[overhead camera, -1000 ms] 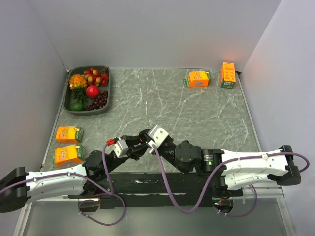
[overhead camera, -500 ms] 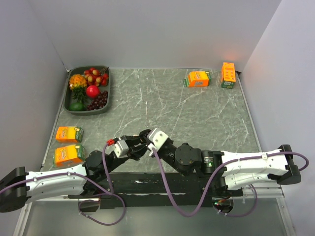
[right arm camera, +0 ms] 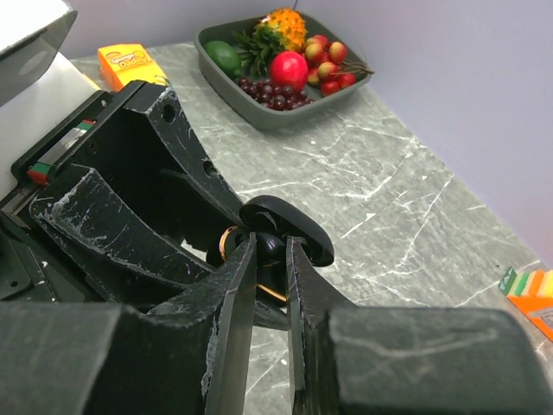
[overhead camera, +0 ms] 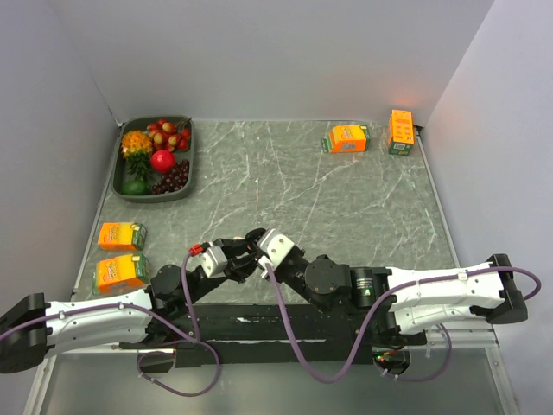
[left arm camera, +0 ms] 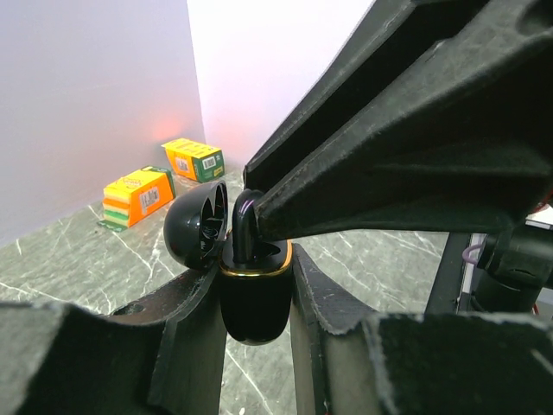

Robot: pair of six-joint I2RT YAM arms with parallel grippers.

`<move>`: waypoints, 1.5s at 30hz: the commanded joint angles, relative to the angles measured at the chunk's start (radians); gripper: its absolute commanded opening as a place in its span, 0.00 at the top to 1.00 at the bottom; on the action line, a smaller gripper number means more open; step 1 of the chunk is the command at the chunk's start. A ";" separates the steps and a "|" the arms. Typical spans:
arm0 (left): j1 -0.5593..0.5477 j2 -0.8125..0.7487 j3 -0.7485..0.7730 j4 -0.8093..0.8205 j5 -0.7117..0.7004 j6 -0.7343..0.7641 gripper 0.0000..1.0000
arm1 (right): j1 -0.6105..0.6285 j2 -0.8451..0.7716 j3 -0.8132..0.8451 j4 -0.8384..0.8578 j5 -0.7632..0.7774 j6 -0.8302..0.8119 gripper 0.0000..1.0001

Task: Insert the wireless bluetooth earbuds into the charging case
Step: Place the earbud in the charging case, then close the charging case.

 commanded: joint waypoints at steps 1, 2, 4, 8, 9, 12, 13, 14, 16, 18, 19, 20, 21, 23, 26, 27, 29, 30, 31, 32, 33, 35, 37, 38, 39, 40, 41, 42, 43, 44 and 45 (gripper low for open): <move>-0.001 -0.006 0.034 0.087 -0.006 -0.014 0.99 | 0.013 -0.005 0.012 -0.033 0.030 0.019 0.59; -0.003 -0.003 0.032 0.089 -0.004 -0.017 0.99 | 0.013 -0.010 0.012 -0.024 0.035 0.020 0.55; -0.003 -0.003 0.032 0.088 -0.004 -0.017 0.99 | 0.013 -0.024 0.018 -0.013 0.047 0.016 0.45; -0.003 -0.006 0.029 0.086 -0.004 -0.015 0.99 | 0.013 -0.037 0.032 0.011 0.073 0.002 0.34; -0.001 -0.006 0.029 0.086 -0.004 -0.015 0.99 | 0.011 -0.045 0.034 0.021 0.079 -0.001 0.30; -0.003 -0.010 0.027 0.083 -0.006 -0.017 0.99 | 0.013 -0.068 0.047 0.035 0.099 -0.014 0.25; -0.001 -0.012 0.026 0.084 -0.007 -0.017 0.99 | 0.013 -0.076 0.049 0.035 0.099 -0.014 0.24; -0.001 -0.015 0.026 0.084 -0.007 -0.018 0.99 | 0.013 -0.091 0.052 0.039 0.105 -0.015 0.22; -0.003 -0.013 0.023 0.086 -0.007 -0.020 0.99 | 0.013 -0.105 0.061 0.042 0.107 -0.023 0.20; -0.003 -0.015 0.023 0.088 -0.007 -0.018 0.99 | 0.011 -0.128 0.067 0.048 0.120 -0.020 0.18; -0.001 -0.016 0.021 0.089 -0.007 -0.020 0.99 | 0.010 -0.139 0.066 0.062 0.122 -0.023 0.18; -0.001 -0.016 0.021 0.089 -0.009 -0.020 0.99 | 0.007 -0.155 0.067 0.067 0.122 -0.023 0.17; -0.001 -0.018 0.018 0.091 -0.009 -0.021 0.99 | 0.002 -0.160 0.069 0.068 0.124 -0.020 0.17; -0.003 -0.018 0.017 0.095 -0.006 -0.021 0.99 | -0.015 -0.169 0.080 0.036 0.116 0.020 0.19; -0.001 -0.018 0.008 0.106 0.003 -0.017 0.99 | -0.098 -0.151 0.147 -0.115 0.053 0.157 0.50; -0.003 -0.020 0.005 0.106 0.008 -0.017 0.99 | -0.136 -0.142 0.167 -0.169 0.010 0.199 0.60; -0.001 -0.023 -0.006 0.103 0.029 -0.012 0.99 | -0.240 -0.114 0.228 -0.290 -0.118 0.320 0.70; -0.001 -0.027 -0.012 0.101 0.038 -0.012 0.99 | -0.271 -0.108 0.244 -0.312 -0.166 0.342 0.69; -0.001 -0.033 -0.015 0.101 0.048 -0.015 0.99 | -0.327 -0.099 0.262 -0.335 -0.260 0.357 0.63; -0.003 -0.036 -0.022 0.083 0.051 -0.020 0.99 | -0.340 -0.078 0.300 -0.379 -0.286 0.380 0.59; -0.003 -0.041 -0.023 0.075 0.055 -0.023 0.99 | -0.349 -0.070 0.313 -0.390 -0.313 0.375 0.56; -0.001 -0.050 -0.026 0.042 0.066 -0.027 0.99 | -0.369 -0.018 0.381 -0.438 -0.402 0.379 0.50; -0.003 -0.056 -0.025 0.023 0.069 -0.029 0.99 | -0.375 0.040 0.423 -0.499 -0.465 0.384 0.50; -0.001 -0.058 -0.025 0.011 0.069 -0.027 0.99 | -0.378 0.059 0.463 -0.521 -0.494 0.388 0.51; -0.001 -0.059 -0.025 0.003 0.068 -0.031 0.99 | -0.377 0.071 0.471 -0.536 -0.517 0.388 0.51; -0.003 -0.062 -0.025 0.002 0.066 -0.031 0.99 | -0.382 0.094 0.478 -0.545 -0.540 0.390 0.53; -0.003 -0.064 -0.023 -0.001 0.059 -0.031 0.99 | -0.383 0.107 0.500 -0.559 -0.573 0.393 0.54; -0.001 -0.067 -0.023 -0.011 0.057 -0.032 0.99 | -0.385 0.117 0.508 -0.567 -0.588 0.393 0.54; -0.001 -0.070 -0.022 -0.014 0.055 -0.031 0.99 | -0.385 0.145 0.517 -0.599 -0.599 0.393 0.55; -0.001 -0.070 -0.020 -0.017 0.052 -0.032 0.99 | -0.382 0.157 0.541 -0.614 -0.613 0.397 0.55; -0.001 -0.073 -0.019 -0.024 0.049 -0.031 0.99 | -0.383 0.165 0.543 -0.622 -0.620 0.398 0.55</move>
